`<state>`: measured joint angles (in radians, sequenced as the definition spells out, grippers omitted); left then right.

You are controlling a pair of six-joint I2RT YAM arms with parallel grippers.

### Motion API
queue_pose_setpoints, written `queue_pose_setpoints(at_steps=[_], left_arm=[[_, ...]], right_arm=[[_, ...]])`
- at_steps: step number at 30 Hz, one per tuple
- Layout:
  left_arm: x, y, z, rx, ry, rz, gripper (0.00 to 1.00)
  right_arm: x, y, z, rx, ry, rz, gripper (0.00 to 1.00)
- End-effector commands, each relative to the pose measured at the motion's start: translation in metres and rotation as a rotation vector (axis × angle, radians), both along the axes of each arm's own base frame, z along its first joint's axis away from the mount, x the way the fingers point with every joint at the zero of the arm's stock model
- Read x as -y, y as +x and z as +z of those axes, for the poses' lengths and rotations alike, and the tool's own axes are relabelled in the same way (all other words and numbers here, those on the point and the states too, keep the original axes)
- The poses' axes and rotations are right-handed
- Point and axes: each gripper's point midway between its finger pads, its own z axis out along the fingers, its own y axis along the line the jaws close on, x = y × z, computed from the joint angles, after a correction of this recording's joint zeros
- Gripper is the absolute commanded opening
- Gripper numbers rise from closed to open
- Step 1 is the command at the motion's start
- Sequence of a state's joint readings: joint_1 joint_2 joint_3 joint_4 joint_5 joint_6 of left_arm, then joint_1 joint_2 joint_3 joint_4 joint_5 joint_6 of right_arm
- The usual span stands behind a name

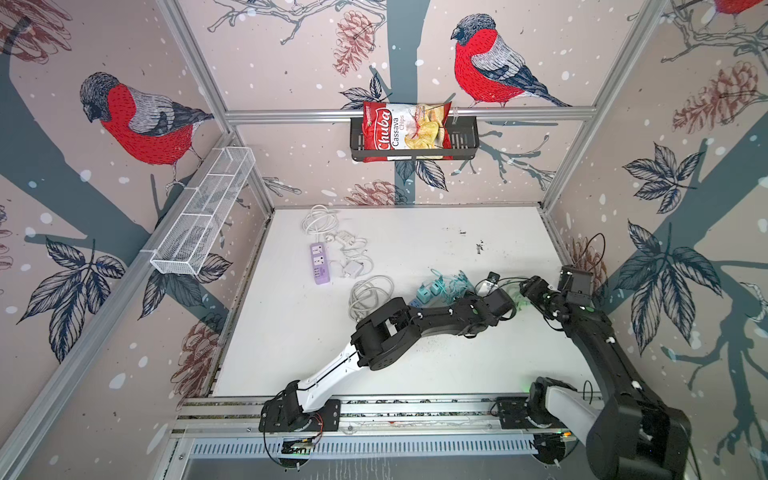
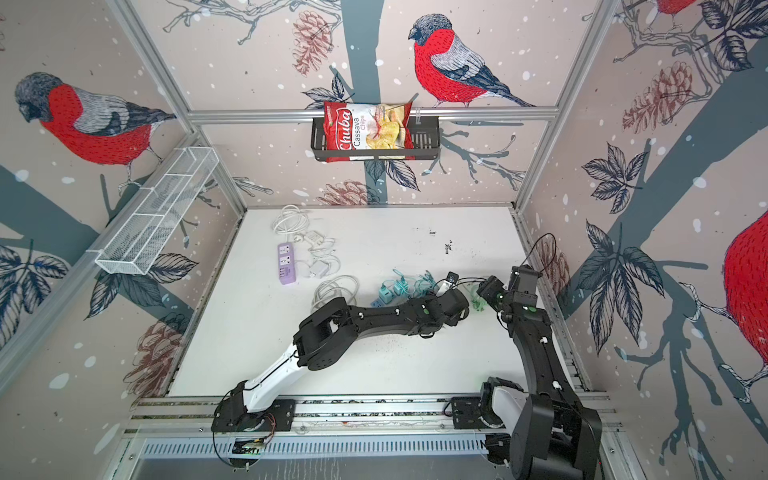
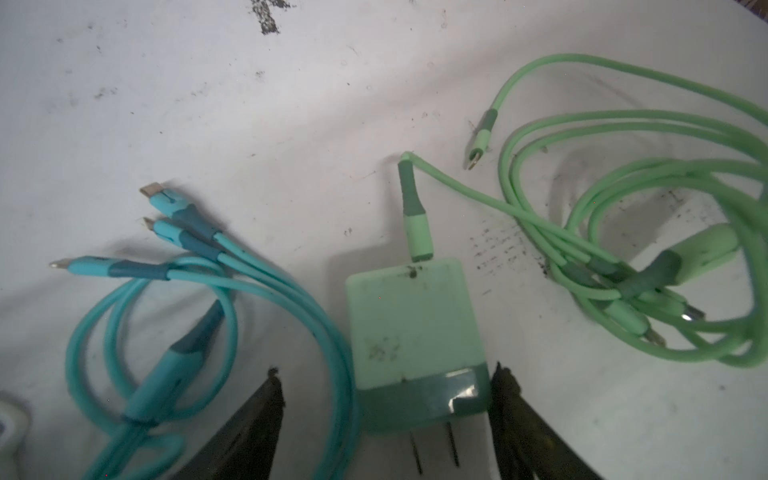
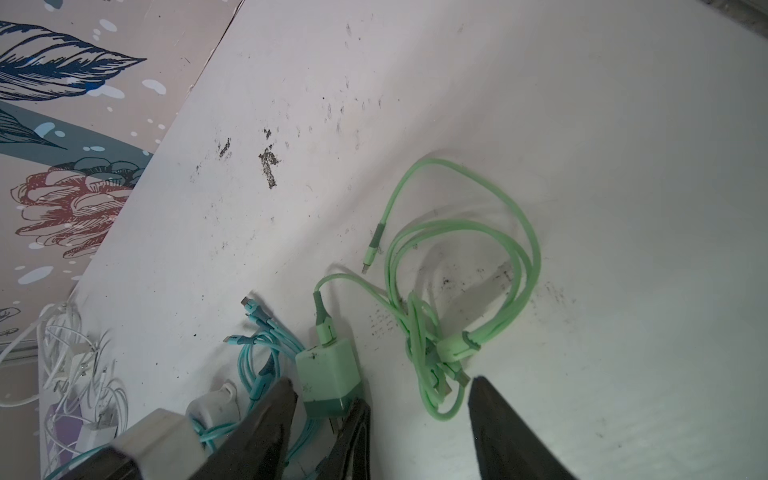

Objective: Insert the plug
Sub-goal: 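Grasp the green charger with the left gripper beside the right gripper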

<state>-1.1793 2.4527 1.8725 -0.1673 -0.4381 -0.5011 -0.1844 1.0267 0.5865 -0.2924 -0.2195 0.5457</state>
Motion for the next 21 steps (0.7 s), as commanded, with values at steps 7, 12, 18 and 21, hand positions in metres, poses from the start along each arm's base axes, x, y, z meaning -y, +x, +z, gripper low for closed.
queue_pose_setpoints(at_steps=[7, 12, 18, 21], left_arm=[[0.004, 0.0, -0.003, -0.004, -0.01, -0.009, 0.68], [0.005, 0.0, -0.001, 0.018, -0.011, -0.032, 0.61], [0.009, -0.003, 0.025, 0.05, -0.047, -0.069, 0.55], [0.014, -0.01, 0.044, 0.08, -0.082, -0.124, 0.55]], right_arm=[[0.0, -0.001, 0.002, 0.016, -0.007, 0.022, 0.68], [0.0, -0.004, 0.005, 0.019, -0.011, 0.024, 0.68], [0.0, -0.009, 0.012, 0.045, -0.007, 0.019, 0.69], [0.0, -0.01, 0.016, 0.056, -0.004, 0.017, 0.69]])
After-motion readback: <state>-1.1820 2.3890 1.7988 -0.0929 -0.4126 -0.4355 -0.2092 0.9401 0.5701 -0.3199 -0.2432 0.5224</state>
